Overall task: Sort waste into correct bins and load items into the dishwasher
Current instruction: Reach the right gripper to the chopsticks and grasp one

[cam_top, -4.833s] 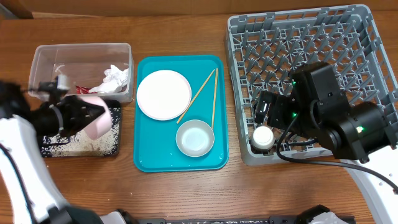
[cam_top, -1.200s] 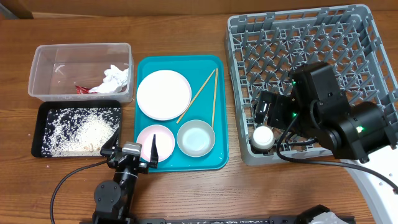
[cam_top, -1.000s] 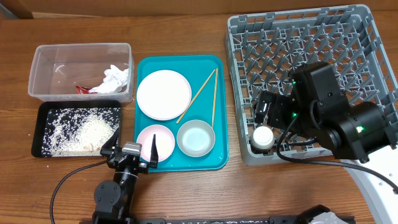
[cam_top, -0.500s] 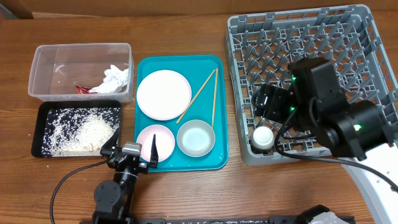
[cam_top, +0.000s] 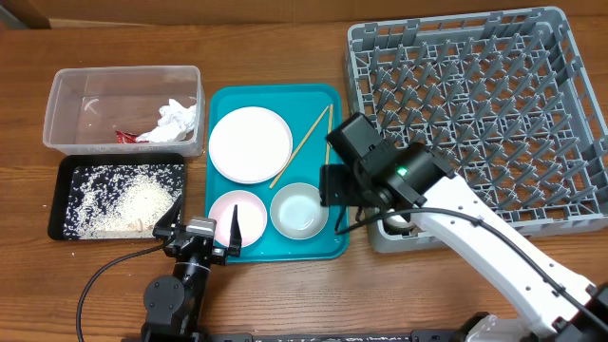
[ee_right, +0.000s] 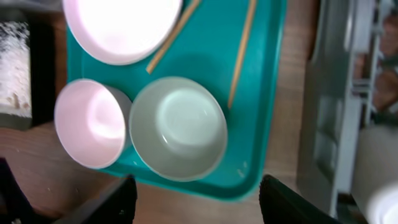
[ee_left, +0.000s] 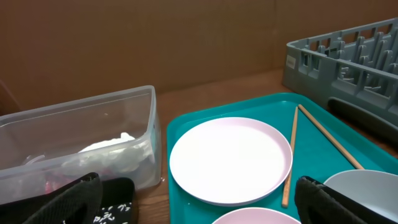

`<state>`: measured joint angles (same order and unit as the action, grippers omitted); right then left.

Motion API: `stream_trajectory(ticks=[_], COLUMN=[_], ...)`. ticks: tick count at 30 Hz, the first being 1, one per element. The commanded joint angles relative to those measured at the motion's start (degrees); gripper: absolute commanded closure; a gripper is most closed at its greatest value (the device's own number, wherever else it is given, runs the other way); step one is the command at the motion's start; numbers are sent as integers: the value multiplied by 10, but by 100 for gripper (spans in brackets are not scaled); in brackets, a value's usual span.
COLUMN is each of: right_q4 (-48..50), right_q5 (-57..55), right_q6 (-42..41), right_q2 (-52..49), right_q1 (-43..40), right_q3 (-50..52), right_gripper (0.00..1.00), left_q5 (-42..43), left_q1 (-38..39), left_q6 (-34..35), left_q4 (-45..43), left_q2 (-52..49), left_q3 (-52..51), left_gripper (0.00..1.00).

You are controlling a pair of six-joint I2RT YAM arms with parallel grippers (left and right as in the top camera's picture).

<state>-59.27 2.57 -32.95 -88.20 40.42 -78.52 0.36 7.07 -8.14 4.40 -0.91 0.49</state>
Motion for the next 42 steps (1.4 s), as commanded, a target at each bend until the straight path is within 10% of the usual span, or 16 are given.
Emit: stream_trajectory(ticks=[1,24,42], right_q4=[33,-44,-14], right_q5=[-5,-67,-59], right_q6=[35,82,27], right_q2=[-12,-169,-425], right_q1=[-3,-51,-57], right_q3=[0,-273,-272], right_gripper=[34,25,50], left_q5=[-4,-4,-4], left_q1=[-4,-4,-4], left_q6=[-10,-10,-10], left_q4=[0,0,0], left_q2=[5,5,5], left_q3=[-2,-2,-2], left_gripper=[0,0,0])
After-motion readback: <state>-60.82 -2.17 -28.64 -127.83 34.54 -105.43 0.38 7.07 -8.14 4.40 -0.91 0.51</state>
